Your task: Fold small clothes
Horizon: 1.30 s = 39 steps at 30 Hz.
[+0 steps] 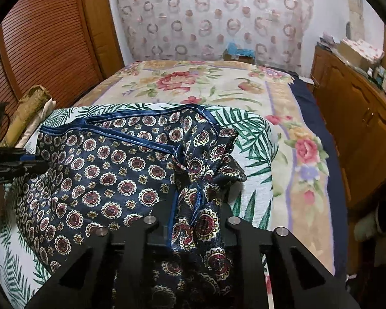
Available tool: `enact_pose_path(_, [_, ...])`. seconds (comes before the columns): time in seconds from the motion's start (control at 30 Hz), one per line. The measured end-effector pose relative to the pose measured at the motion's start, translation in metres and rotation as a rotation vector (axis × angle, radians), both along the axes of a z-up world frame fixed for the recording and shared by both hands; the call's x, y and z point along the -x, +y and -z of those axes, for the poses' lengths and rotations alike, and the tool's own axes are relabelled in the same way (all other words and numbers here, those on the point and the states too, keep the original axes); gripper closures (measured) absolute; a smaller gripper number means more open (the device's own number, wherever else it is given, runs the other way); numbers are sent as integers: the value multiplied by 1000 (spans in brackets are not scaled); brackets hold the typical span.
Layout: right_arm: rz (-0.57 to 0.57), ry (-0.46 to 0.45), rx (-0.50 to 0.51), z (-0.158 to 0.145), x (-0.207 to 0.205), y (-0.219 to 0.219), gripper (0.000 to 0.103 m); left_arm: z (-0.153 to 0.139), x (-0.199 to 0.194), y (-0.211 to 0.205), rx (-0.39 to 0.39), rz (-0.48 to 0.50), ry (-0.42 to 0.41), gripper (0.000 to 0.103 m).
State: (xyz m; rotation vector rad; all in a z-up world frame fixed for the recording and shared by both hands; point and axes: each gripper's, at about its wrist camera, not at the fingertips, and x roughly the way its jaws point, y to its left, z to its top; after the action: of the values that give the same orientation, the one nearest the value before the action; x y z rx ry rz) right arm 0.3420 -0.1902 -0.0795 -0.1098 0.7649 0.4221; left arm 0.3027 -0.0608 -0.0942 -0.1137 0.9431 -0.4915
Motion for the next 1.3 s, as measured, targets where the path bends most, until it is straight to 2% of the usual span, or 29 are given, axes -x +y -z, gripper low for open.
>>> enact_pose_path(0.17, [19, -47, -14, -5, 10, -4, 89, -23, 16, 2, 44, 18, -55, 94])
enact_pose_path(0.4, [21, -181, -30, -35, 45, 5, 90, -57, 51, 6, 76, 48, -173, 99])
enact_pose_path(0.63, [0, -312, -17, -67, 83, 19, 90, -78, 74, 22, 93, 30, -260, 99])
enact_pose_path(0.9, [-28, -380, 0, -78, 104, 30, 90, -102, 91, 46, 121, -2, -323, 100])
enact_pose_path(1.03, [-4, -329, 20, -62, 103, 25, 90, -93, 81, 48, 122, 0, -287, 100])
enact_pose_path(1.3, [97, -185, 40, -4, 83, -6, 90, -29, 11, 24, 16, -15, -152, 99])
